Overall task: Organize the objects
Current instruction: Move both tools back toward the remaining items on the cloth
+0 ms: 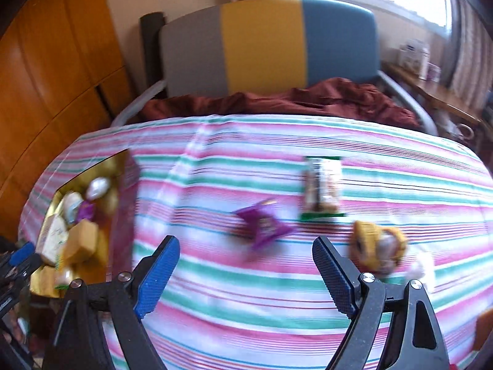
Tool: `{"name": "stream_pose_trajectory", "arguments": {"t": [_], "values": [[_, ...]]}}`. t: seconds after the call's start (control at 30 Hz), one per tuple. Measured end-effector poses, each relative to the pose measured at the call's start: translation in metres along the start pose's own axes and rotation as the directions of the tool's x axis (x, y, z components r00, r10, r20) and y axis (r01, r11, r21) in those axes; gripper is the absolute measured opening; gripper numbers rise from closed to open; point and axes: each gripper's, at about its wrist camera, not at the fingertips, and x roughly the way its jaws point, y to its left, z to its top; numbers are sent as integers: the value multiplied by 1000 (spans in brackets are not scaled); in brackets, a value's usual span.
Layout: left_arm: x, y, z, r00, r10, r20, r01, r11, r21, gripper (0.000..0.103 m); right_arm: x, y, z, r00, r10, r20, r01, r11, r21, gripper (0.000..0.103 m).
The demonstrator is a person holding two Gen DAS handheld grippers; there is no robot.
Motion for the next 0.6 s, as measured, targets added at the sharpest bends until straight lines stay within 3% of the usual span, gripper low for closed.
{"name": "stream_pose_trajectory", "arguments": {"t": [0.17,0.3,0.37,0.6], "values": [[6,-30,5,999,-32,-10,33,997,69,56,-1,-76,5,991,-135,11,132,980,147,91],[14,-53,11,998,-52,-27,55,992,113,56,7,-128,-6,986,-164,-33,165,917,363,91],[20,-65,13,997,-66,-38,71,989,132,56,5,-137,-6,987,-159,-25,155,900,408,91],[37,-105,17,991,-113,-72,125,973,196,56,4,-134,-7,985,-169,-39,171,899,403,92]]}}
